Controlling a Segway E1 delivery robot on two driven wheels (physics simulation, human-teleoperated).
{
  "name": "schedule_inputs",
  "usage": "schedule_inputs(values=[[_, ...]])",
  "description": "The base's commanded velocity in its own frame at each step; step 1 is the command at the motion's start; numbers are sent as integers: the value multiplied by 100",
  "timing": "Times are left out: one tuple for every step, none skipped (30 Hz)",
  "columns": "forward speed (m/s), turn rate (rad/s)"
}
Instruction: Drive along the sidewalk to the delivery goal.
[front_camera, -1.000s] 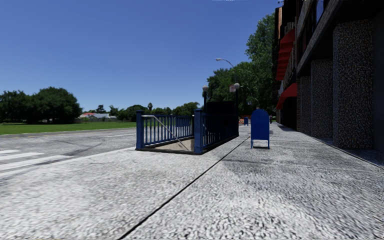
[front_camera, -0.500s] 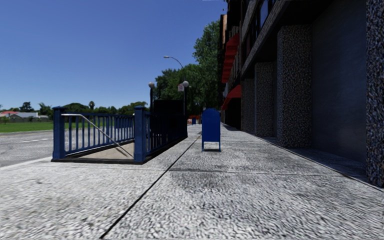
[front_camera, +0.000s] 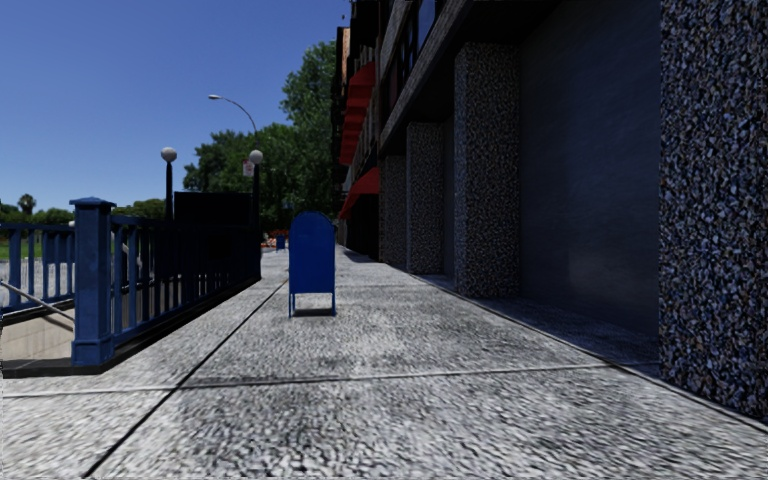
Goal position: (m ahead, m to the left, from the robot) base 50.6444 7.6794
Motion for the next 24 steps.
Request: schedule_inputs(values=[[155,-64],[155,-64],[155,-64],[155,-59],[155,-11],[155,0],[200,0],[200,0],[200,0],[200,0],[200,0],[200,0],[200,0],[200,0],[200,0],[200,0],[200,0],[200,0],[200,0],[200,0],[200,0],[200,0],[200,0],[200,0]])
